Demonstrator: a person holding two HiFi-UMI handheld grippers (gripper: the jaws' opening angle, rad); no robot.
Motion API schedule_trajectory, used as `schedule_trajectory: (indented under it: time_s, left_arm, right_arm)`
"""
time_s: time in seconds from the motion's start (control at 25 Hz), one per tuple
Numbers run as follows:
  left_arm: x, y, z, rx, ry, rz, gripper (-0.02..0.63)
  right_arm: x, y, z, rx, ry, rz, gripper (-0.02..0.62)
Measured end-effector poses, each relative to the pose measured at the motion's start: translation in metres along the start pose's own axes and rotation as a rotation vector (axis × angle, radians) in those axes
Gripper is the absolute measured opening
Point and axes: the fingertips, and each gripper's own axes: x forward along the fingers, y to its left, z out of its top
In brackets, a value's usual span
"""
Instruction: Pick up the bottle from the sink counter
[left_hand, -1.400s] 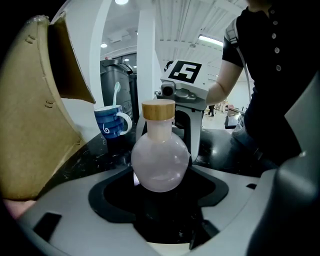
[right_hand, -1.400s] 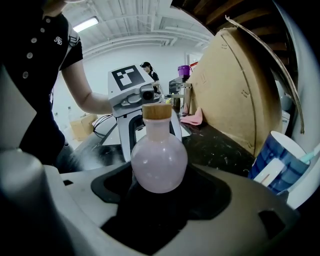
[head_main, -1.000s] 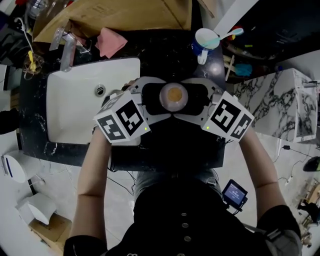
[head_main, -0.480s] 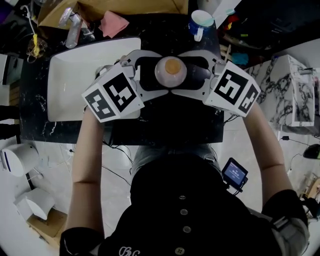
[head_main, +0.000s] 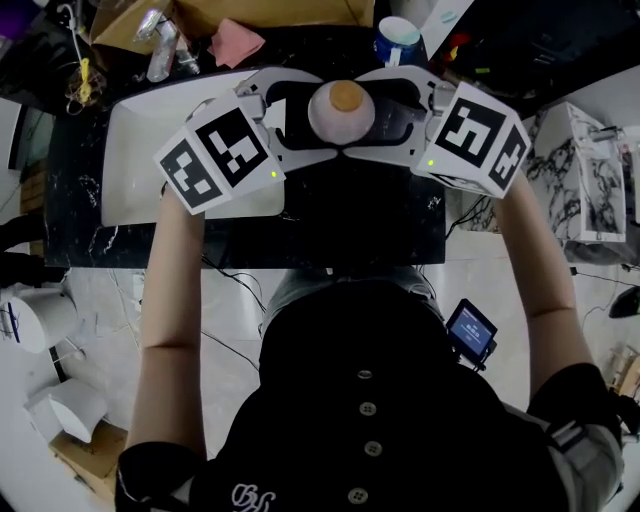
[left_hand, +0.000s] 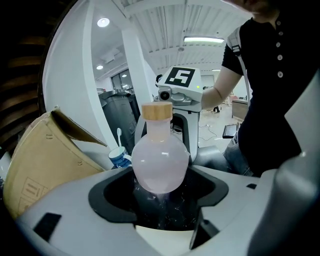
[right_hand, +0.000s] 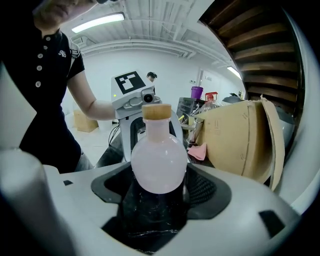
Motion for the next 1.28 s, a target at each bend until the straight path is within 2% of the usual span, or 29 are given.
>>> schedule_trajectory:
  time_s: [0.28,0.56,1.12,1.28]
  left_arm:
    - [-0.014,-0.001,0.020,0.033,-0.017,-0.004,0.339]
    - [-0.027,0.004,0.038,0.075,-0.002,0.022,0.339]
    - [-0.040,0.006,0.055,0.085,-0.025,0.031,0.341]
    - [-0.042,0.002,0.056,0.082,-0.034,0.032,0.342]
  right_arm:
    - [-0.014,0.003,0.018,0.011,-0.032,-0.012,0.337]
    - [-0.028,-0.004,0.034,-0.035,-0.042,-0.046,0.337]
    - [-0.040,-0.003,0.052,-0.046,-0.084,-0.026,0.339]
    - [-0.041,0.004,0.055,-0.029,-0.066,-0.020,0.337]
